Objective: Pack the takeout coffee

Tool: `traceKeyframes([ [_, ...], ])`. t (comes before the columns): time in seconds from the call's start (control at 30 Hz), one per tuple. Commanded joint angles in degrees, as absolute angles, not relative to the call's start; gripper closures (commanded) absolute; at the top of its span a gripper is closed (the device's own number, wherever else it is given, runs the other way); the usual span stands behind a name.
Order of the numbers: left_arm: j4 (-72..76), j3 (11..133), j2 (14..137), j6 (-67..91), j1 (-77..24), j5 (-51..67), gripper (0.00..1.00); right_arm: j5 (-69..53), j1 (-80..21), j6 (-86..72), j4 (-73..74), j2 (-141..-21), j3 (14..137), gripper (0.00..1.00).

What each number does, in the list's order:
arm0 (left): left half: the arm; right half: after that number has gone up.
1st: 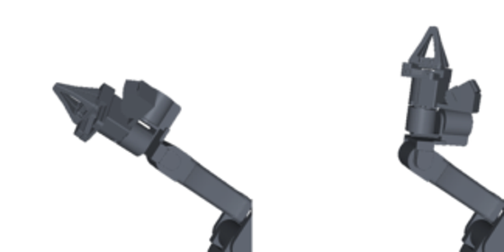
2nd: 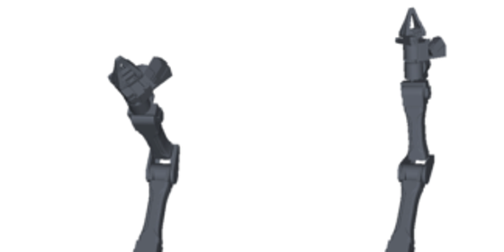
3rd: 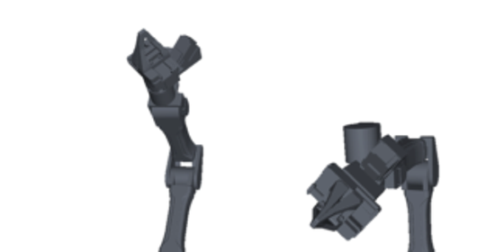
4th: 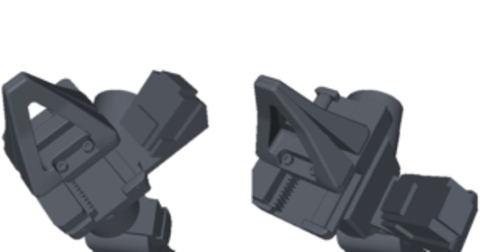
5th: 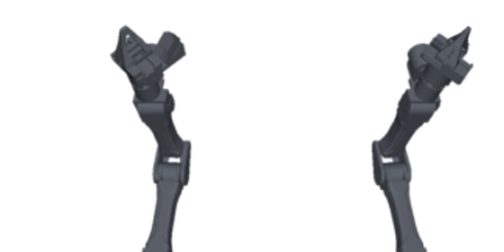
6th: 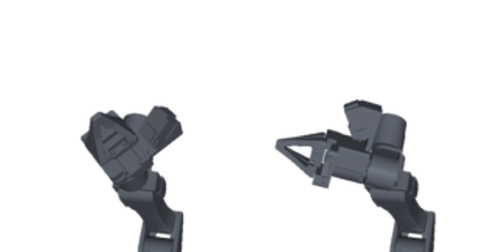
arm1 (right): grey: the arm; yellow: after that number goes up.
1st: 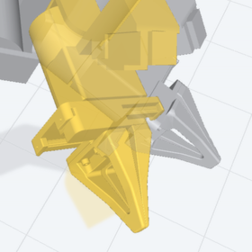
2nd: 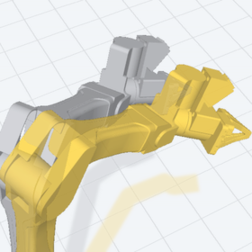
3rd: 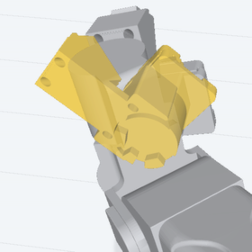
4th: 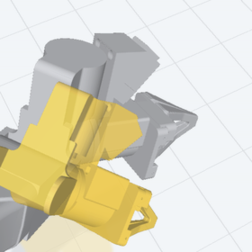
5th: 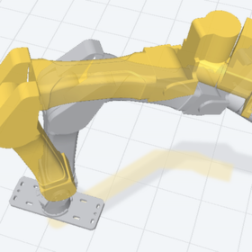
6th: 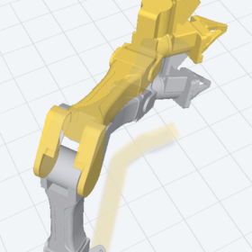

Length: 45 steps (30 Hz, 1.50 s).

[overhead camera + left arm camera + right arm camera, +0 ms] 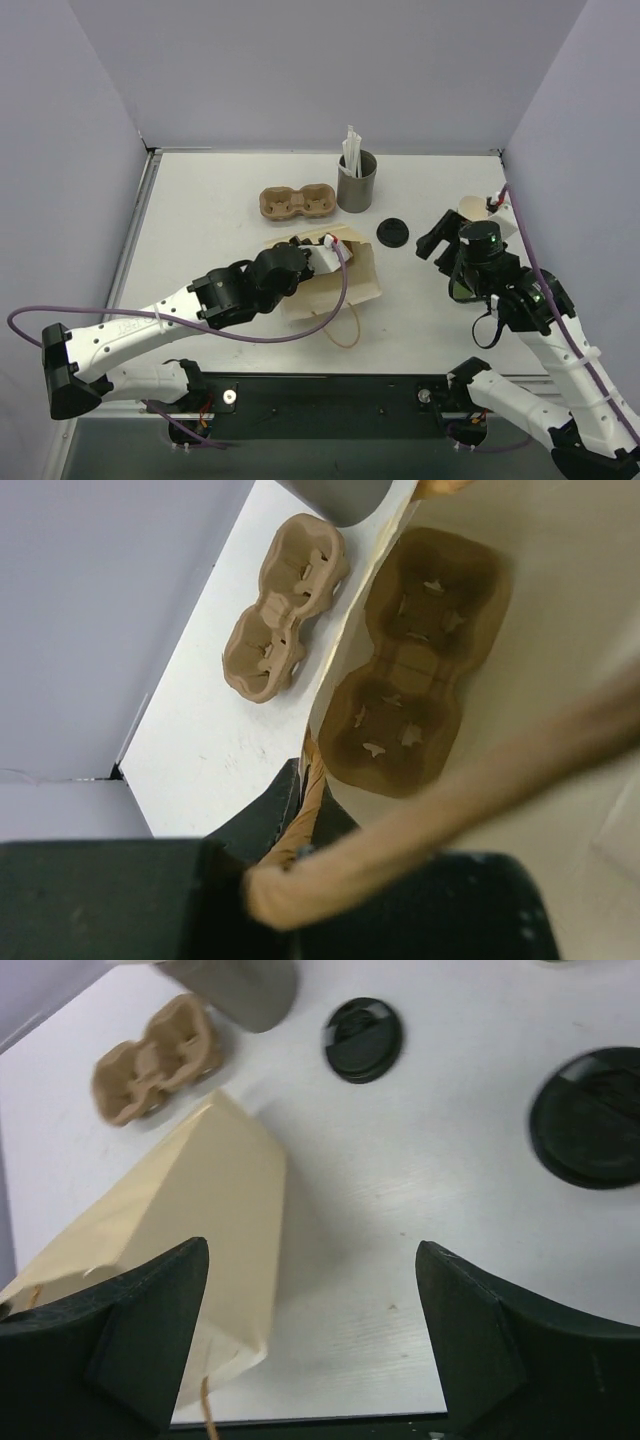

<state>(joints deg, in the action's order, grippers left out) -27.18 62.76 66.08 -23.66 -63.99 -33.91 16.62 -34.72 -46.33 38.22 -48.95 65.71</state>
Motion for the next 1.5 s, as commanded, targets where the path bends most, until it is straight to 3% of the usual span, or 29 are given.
traceKeyframes([
  [0.0, -22.6, 64.1, 66.2, -24.2, -65.0, -37.4, 1.0, 15.9, -24.9, -51.4, 51.8, -51.6, 65.2, 0.2],
  [0.13, -22.4, 64.6, 66.3, -23.9, -65.5, -37.8, 1.0, 10.5, -12.9, -48.9, 53.9, -55.0, 62.7, 0.19],
  [0.4, -22.4, 64.3, 65.7, -22.3, -67.1, -39.0, 1.0, 9.8, -4.0, -46.4, 54.8, -59.4, 60.8, 0.14],
  [0.7, -19.6, 61.0, 63.2, -20.6, -70.7, -42.9, 1.0, 7.8, -2.5, -47.1, 52.2, -60.1, 58.8, 0.14],
  [1.03, -10.5, 49.3, 57.0, -20.6, -75.4, -47.5, 1.0, 5.4, -2.5, -47.5, 51.4, -56.3, 55.1, 0.14],
  [1.47, -15.5, 45.6, 55.6, -14.4, -76.6, -42.7, 1.0, 5.0, -3.1, -48.0, 51.0, -52.4, 52.1, 0.14],
])
